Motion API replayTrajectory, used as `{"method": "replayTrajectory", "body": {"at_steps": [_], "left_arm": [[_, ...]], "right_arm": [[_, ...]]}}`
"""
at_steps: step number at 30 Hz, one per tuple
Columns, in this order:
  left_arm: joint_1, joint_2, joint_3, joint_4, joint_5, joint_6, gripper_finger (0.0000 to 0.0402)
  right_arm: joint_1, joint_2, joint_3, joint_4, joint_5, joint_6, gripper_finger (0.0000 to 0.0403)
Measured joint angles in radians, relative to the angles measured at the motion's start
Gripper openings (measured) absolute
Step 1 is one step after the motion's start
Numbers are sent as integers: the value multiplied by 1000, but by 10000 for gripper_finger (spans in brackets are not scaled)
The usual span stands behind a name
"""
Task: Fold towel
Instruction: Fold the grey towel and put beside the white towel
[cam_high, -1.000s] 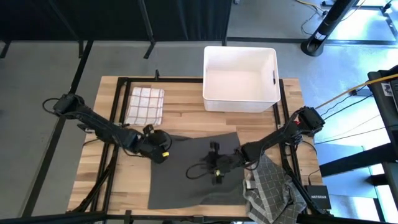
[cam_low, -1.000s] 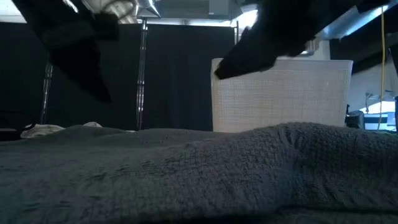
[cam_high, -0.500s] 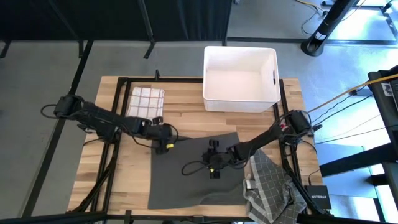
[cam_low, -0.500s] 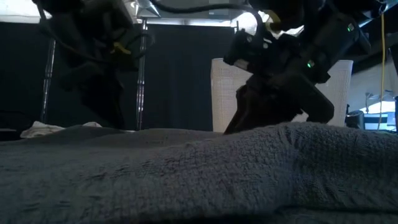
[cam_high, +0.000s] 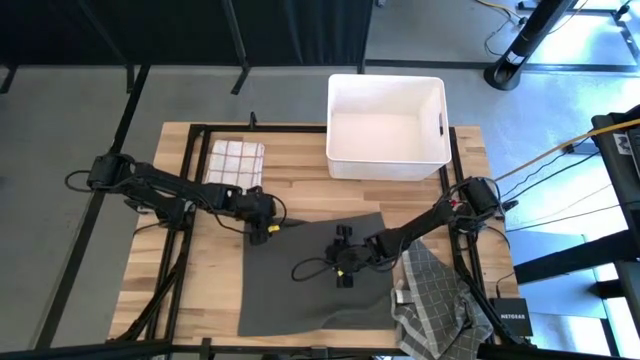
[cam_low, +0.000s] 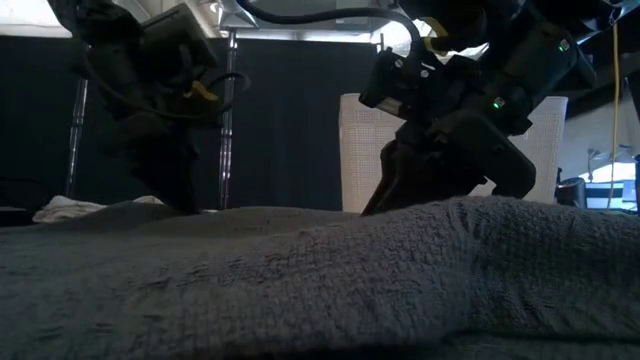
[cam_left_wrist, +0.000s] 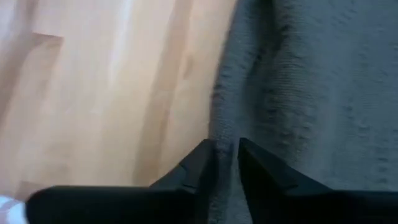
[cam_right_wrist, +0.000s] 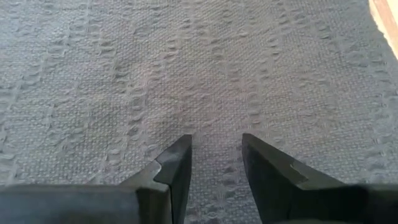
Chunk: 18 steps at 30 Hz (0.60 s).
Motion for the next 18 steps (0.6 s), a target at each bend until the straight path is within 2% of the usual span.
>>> {"method": "replayTrajectory", "body": {"at_steps": [6, 8, 12, 18], "left_arm": [[9, 0, 1, -37, 5, -2, 6], [25, -2, 1, -107, -31, -46, 7], [55, -2, 0, -174, -174, -168, 3], [72, -2, 0, -230, -218, -312, 3]], "right_arm": [[0, 0, 0, 0, 0, 3, 143], [0, 0, 0, 0, 0, 3, 143], [0, 0, 0, 0, 0, 2, 143], [0, 0, 0, -10, -1, 3, 143]]}}
